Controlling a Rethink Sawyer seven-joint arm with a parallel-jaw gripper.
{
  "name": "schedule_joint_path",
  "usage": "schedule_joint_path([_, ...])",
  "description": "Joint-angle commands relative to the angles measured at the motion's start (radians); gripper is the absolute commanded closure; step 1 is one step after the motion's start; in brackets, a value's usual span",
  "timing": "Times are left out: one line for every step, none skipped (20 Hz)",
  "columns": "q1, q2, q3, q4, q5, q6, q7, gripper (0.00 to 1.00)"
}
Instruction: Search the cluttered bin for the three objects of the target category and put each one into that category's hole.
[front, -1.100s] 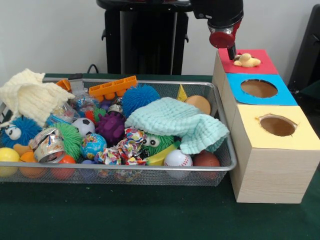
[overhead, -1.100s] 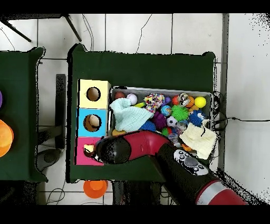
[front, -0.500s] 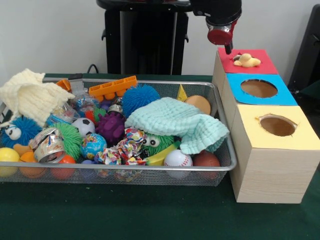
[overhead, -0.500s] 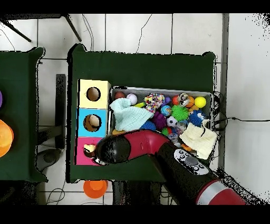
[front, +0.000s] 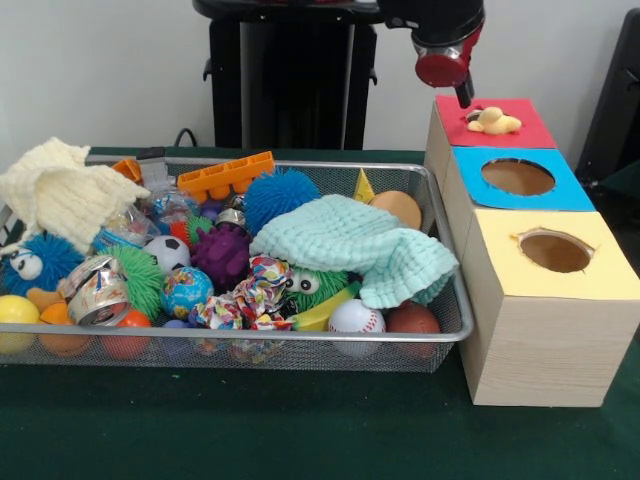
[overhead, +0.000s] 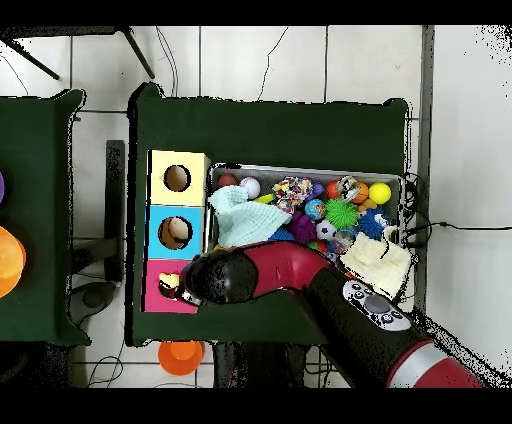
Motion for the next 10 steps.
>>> schedule_joint_path([-0.05,0.017,0.073,-0.072,0.031,-0.086,0.094,1.0])
schedule_joint_path([-0.051,0.015,0.072,-0.076,0.024,-0.086,0.092,1.0])
schedule_joint_path([-0.049,0.012,0.071,-0.083,0.019,-0.087,0.092,1.0])
schedule_joint_path([-0.05,0.013,0.071,-0.084,0.014,-0.098,0.094,1.0])
schedule_joint_path([-0.045,0.01,0.071,-0.093,0.014,-0.101,0.098,1.0])
schedule_joint_path([-0.047,0.013,0.073,-0.092,0.014,-0.112,0.101,1.0])
schedule_joint_path([-0.05,0.012,0.074,-0.093,0.014,-0.119,0.103,1.0])
schedule_joint_path([-0.05,0.013,0.074,-0.092,0.013,-0.126,0.105,1.0])
schedule_joint_path([-0.051,0.014,0.074,-0.09,0.011,-0.133,0.107,1.0])
schedule_joint_path([-0.049,0.016,0.071,-0.09,0.006,-0.139,0.107,1.0])
